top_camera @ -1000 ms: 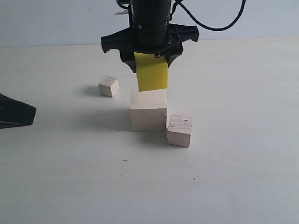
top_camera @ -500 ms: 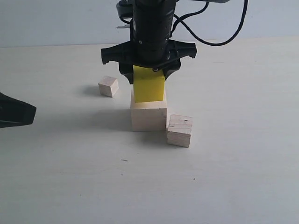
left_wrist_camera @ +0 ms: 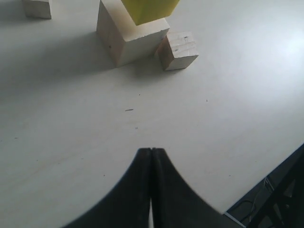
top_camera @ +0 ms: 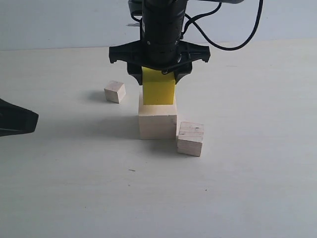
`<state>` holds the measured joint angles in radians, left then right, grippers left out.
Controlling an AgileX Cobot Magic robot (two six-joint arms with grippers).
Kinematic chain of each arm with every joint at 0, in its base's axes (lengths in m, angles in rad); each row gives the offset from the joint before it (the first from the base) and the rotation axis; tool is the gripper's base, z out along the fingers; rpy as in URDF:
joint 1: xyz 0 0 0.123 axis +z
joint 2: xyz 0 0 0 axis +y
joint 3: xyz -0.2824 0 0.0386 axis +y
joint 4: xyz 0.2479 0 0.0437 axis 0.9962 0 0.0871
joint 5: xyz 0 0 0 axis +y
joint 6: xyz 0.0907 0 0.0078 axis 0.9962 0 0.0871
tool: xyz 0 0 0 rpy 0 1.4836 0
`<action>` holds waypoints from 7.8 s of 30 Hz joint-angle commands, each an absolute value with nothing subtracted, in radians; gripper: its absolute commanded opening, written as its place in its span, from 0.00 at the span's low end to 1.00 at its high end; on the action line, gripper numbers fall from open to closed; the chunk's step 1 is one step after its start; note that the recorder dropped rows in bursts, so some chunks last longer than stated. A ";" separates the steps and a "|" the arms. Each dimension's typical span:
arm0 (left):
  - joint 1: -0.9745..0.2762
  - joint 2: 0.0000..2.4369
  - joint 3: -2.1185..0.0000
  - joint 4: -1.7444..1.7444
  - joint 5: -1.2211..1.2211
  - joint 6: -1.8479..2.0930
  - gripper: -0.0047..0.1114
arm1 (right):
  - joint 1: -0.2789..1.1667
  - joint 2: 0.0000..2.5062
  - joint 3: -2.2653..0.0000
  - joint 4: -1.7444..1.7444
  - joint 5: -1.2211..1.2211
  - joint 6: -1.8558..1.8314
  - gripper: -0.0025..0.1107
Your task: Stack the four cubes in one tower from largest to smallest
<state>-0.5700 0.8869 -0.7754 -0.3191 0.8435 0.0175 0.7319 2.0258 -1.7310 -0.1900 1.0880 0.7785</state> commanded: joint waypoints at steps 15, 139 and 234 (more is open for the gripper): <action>-0.567 0.881 -0.773 -0.318 0.837 0.024 0.04 | 0.733 2.015 -1.681 -0.198 1.015 0.766 0.02; -0.567 0.881 -0.773 -0.327 0.832 0.022 0.04 | 0.733 2.035 -1.681 -0.160 1.029 0.855 0.64; -0.567 0.879 -0.773 -0.447 0.951 0.019 0.04 | 0.610 1.651 -0.974 0.089 0.560 -0.627 0.57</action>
<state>-0.5700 0.8869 -0.7754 -0.4357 0.9561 0.0175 0.6133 1.6555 -1.0013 0.0835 0.5873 -0.6248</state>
